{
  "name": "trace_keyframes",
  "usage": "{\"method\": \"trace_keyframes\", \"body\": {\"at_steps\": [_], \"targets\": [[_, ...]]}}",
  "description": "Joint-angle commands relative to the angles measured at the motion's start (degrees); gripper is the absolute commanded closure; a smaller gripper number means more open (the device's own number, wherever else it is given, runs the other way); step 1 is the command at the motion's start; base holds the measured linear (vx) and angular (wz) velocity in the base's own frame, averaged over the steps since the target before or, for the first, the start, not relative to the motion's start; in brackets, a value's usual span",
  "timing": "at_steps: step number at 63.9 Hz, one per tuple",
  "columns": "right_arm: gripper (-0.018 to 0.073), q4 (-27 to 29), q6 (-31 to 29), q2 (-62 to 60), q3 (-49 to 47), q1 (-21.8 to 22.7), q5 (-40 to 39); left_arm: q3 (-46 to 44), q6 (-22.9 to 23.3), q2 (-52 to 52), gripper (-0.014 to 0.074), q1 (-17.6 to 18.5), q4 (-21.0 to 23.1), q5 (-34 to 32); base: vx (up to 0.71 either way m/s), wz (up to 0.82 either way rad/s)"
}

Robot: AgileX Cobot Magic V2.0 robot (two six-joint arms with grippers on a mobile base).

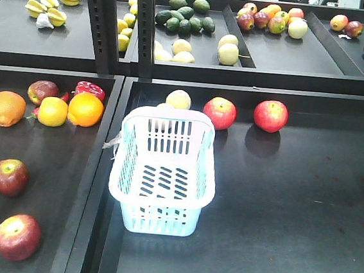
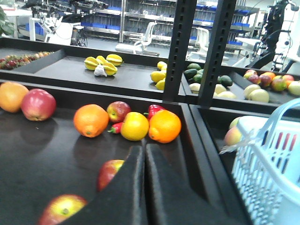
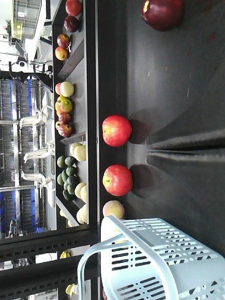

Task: Pick three apples into basket with both arms
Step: 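Stop the base in front of the light-blue basket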

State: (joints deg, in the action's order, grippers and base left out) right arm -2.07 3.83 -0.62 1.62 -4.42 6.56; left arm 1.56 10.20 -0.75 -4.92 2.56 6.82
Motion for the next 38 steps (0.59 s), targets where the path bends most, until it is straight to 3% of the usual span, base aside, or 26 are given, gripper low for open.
{"method": "trace_keyframes", "body": {"at_steps": [1,8,21,25,33,38], "targets": [[0.0564,-0.4,0.0,-0.6,0.9,0.4,-3.8,1.2,7.2,-0.8,0.0603,0.3,6.9,-4.3,0.00,0.00],[0.0564,-0.4,0.0,-0.6,0.9,0.4,-3.8,1.2,16.2,-0.8,0.0603,0.3,17.4,-4.4,0.00,0.00],[0.0564,-0.4,0.0,-0.6,0.9,0.4,-3.8,0.7,18.0,-0.8,0.0603,0.3,24.4,-6.0,0.00,0.00],[0.0564,-0.4,0.0,-0.6,0.9,0.4,-3.8,0.6,19.8,-0.8,0.0603,0.3,29.1,-8.8,0.00,0.00],[0.0564,-0.4,0.0,-0.6,0.9,0.4,-3.8,0.4,26.0,-0.8,0.0603,0.4,43.1,-13.1,0.00,0.00],[0.0564,-0.4,0.0,-0.6,0.9,0.4,-3.8,-1.8,26.4,-0.8,0.0603,0.6,48.2,-12.5,0.00,0.00]]}}
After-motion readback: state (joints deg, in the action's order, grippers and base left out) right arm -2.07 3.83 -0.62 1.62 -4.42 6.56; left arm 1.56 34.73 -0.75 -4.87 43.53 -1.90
